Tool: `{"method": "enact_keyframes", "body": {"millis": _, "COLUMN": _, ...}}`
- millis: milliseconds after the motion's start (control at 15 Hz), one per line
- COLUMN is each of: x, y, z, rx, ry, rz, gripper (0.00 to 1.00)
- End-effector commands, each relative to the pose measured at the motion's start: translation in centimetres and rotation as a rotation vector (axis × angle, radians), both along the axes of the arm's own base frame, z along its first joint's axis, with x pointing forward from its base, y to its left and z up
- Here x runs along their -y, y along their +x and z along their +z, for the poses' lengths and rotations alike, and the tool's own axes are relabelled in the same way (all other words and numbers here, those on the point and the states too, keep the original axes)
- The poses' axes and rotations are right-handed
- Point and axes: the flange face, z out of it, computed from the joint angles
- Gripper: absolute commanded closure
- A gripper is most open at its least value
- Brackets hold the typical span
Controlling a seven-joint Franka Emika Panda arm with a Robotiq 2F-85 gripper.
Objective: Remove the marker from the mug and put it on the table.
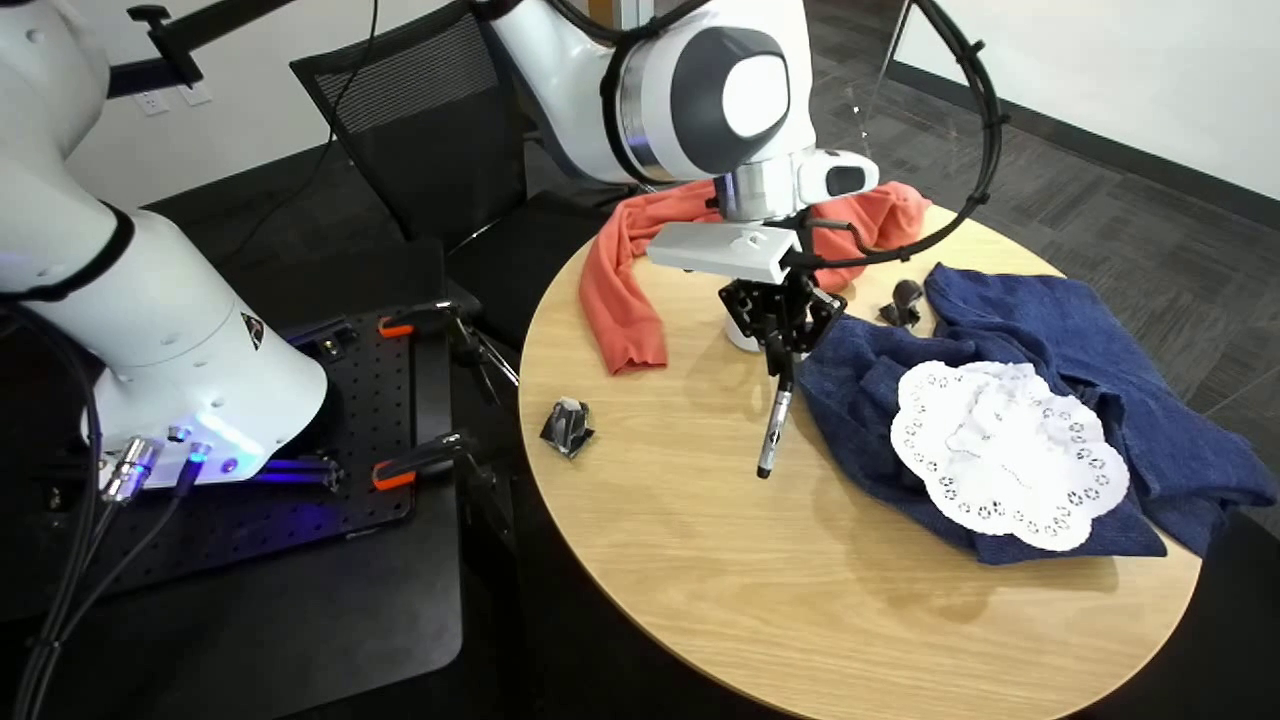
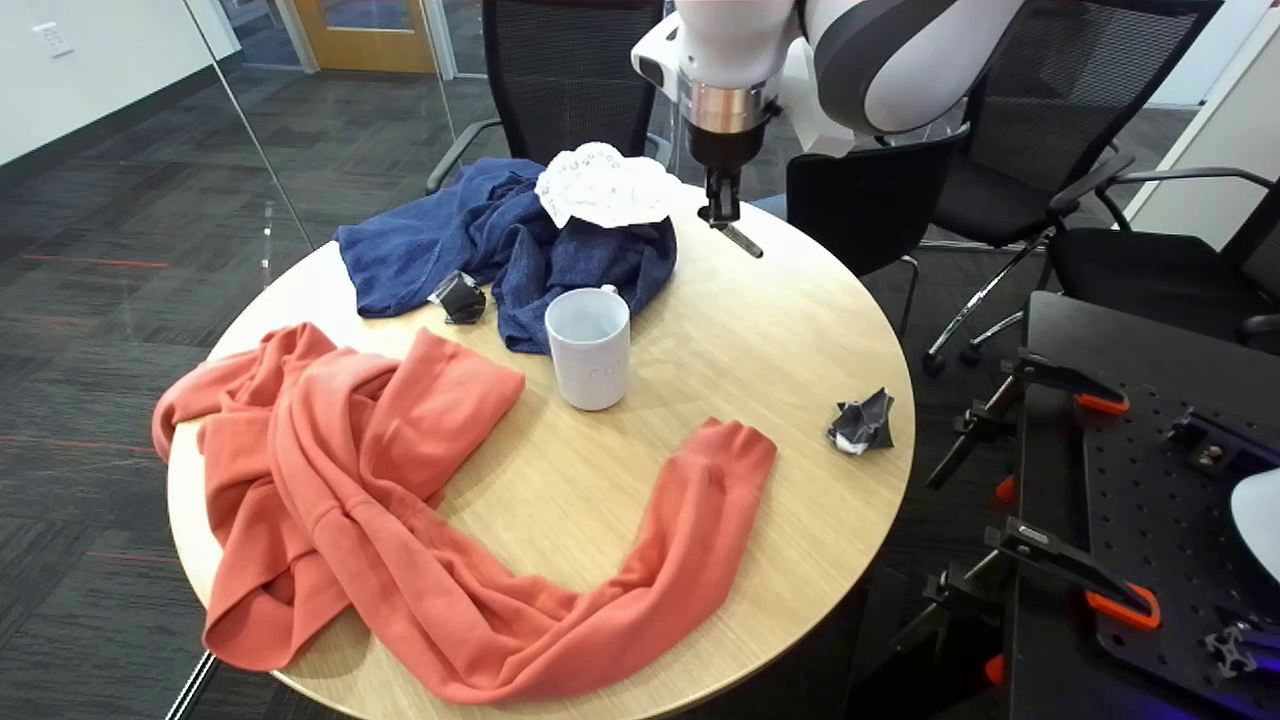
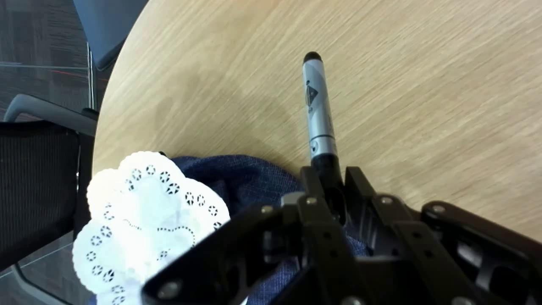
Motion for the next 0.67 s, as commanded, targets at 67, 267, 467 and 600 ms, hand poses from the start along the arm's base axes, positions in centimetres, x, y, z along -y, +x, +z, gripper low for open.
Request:
{"method": "enact_keyframes", "body": {"millis": 67, "x": 0.8, "y": 1.3, "z": -2.8, "rx": -0.050, "ry": -0.070, "rz": -0.034, "gripper": 0.95}}
{"method": "enact_keyframes", "body": {"millis": 267, "x": 1.6, "y": 1.5, "z": -4.9, "rx": -0.066, "ry": -0.072, "rz": -0.031, "gripper": 0.95}}
{"method": "enact_keyframes", "body": {"millis": 467, "x": 2.5, "y": 1.5, "z": -6.9, "rx": -0.085, "ry": -0.067, "rz": -0.031, "gripper": 0.95}}
{"method": "enact_keyframes", "body": {"millis": 600, "x": 2.8, "y": 1.5, "z": -7.9, "rx": -0.095, "ry": -0.067, "rz": -0.034, "gripper": 0.95}}
